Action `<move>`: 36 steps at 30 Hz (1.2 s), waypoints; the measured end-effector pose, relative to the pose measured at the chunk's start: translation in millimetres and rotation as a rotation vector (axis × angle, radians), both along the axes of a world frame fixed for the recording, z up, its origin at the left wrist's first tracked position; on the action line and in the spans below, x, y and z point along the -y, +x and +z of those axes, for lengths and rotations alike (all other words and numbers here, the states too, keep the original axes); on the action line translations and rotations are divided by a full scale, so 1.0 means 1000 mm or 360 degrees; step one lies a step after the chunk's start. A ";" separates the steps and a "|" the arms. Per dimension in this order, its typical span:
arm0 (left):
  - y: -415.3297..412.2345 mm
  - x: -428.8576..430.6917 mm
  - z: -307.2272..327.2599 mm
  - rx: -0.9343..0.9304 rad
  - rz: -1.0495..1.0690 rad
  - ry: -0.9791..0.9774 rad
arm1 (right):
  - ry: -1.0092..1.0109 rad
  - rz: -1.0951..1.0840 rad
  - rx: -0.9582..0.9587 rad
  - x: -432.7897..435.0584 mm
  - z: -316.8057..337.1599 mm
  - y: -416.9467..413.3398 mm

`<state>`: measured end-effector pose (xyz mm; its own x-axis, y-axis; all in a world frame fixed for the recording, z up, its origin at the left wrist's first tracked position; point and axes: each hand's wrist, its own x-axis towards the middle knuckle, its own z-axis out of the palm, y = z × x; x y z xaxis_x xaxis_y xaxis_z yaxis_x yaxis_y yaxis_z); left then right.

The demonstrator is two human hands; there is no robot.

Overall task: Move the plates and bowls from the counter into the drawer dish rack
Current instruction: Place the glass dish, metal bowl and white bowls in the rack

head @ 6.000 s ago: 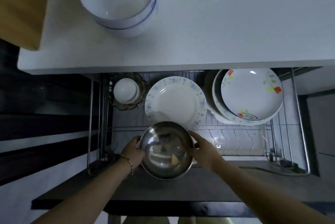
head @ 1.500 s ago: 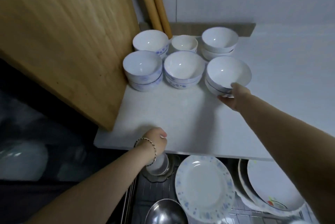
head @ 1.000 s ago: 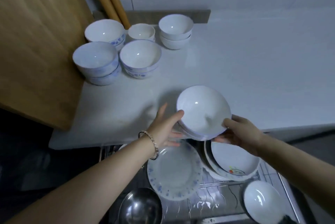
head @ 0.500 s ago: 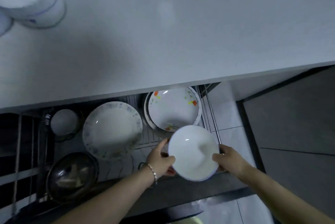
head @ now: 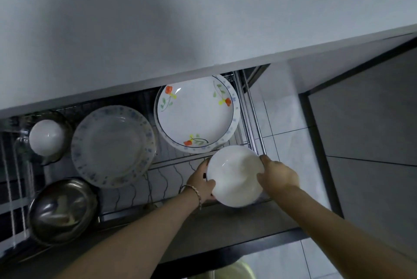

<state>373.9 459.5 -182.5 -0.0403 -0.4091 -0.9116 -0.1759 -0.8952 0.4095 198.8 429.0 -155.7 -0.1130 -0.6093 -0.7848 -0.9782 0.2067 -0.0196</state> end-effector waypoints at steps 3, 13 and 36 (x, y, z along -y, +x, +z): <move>0.002 0.003 0.000 0.0016 -0.0147 -0.0040 | -0.0169 0.0162 0.0074 0.006 0.003 -0.001; 0.002 0.002 -0.007 -0.0007 -0.0053 0.0012 | -0.0066 0.0131 0.0370 0.032 -0.005 -0.004; 0.000 0.004 -0.018 -0.0099 -0.0215 0.0168 | -0.0107 0.0234 0.0225 0.028 -0.014 -0.001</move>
<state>374.4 455.5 -200.9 -0.1459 -0.2981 -0.9433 -0.2749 -0.9037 0.3282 198.2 400.5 -169.3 0.0895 -0.6628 -0.7434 -0.9843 0.0554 -0.1678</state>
